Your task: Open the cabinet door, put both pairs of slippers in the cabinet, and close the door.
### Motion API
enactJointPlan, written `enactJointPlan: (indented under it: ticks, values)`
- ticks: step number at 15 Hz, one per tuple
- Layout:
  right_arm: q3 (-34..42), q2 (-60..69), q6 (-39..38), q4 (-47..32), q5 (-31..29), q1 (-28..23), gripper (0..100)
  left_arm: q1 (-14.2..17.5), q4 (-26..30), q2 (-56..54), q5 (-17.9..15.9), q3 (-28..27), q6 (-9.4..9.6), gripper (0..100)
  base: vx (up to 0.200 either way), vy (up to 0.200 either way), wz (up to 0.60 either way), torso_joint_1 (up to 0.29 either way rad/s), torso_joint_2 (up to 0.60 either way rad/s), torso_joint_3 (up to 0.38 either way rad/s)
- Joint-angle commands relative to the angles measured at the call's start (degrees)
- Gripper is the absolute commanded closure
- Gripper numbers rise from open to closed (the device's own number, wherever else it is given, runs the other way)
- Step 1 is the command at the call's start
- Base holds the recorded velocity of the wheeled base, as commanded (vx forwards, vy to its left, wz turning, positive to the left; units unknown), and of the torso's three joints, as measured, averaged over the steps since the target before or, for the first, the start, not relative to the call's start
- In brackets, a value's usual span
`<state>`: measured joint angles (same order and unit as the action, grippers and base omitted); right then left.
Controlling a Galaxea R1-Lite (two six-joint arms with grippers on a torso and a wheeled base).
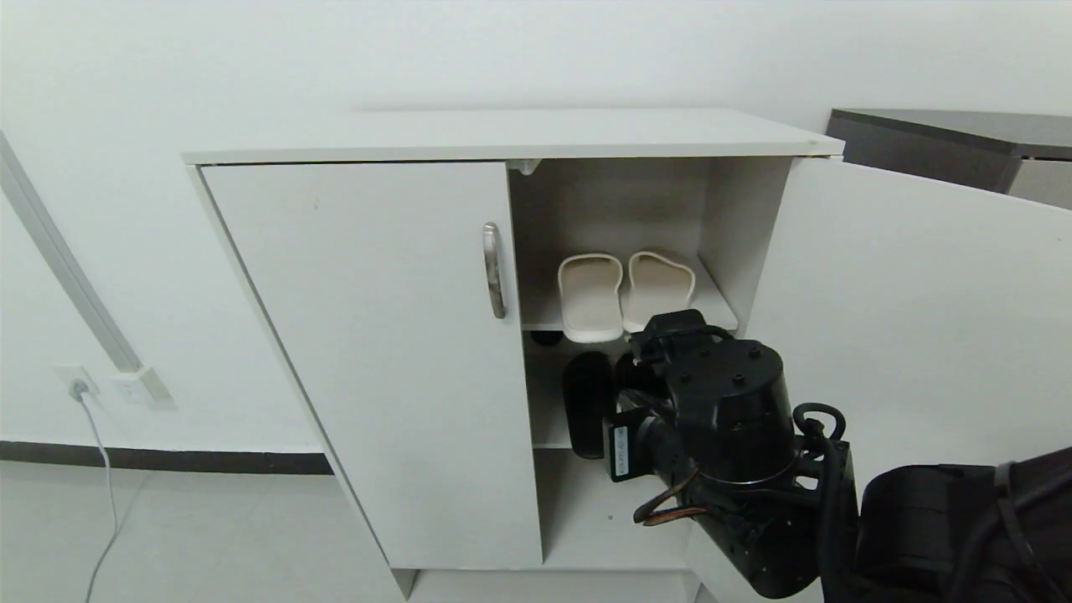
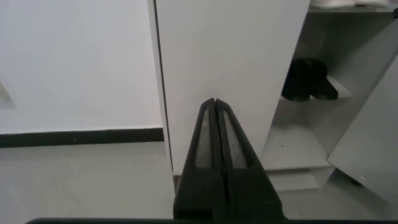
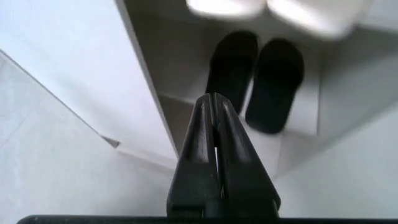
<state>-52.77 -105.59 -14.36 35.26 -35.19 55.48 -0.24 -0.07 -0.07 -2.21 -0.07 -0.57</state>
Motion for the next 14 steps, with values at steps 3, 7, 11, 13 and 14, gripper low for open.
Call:
enactJointPlan:
  ticks: [3,7,11,13,14]
  values:
    - [0.2,-0.6,-0.1,0.1,0.0,-0.2,100,0.0,0.0,0.1,0.0,0.0,-0.04,100,-0.200,0.000,0.00,0.002,0.00,0.002]
    - [0.8,-0.9,0.5,0.4,0.3,-0.7,100,0.1,0.0,0.1,0.0,0.0,-0.04,100,-0.200,0.000,0.00,0.001,0.00,-0.001]
    - [3.1,-1.2,2.6,2.4,0.5,-1.7,100,0.1,0.0,0.1,0.0,0.0,-0.04,100,-0.200,0.000,0.00,0.005,0.00,0.002]
    - [3.6,-1.5,2.9,4.2,0.5,-1.7,100,0.1,0.0,0.1,0.0,0.1,-0.04,100,-0.200,0.000,0.00,0.005,0.00,0.002]
    - [4.1,-1.5,3.5,4.5,0.6,-1.7,100,0.1,0.0,0.1,0.0,0.0,-0.04,100,-0.200,0.000,0.00,-0.007,0.00,0.007]
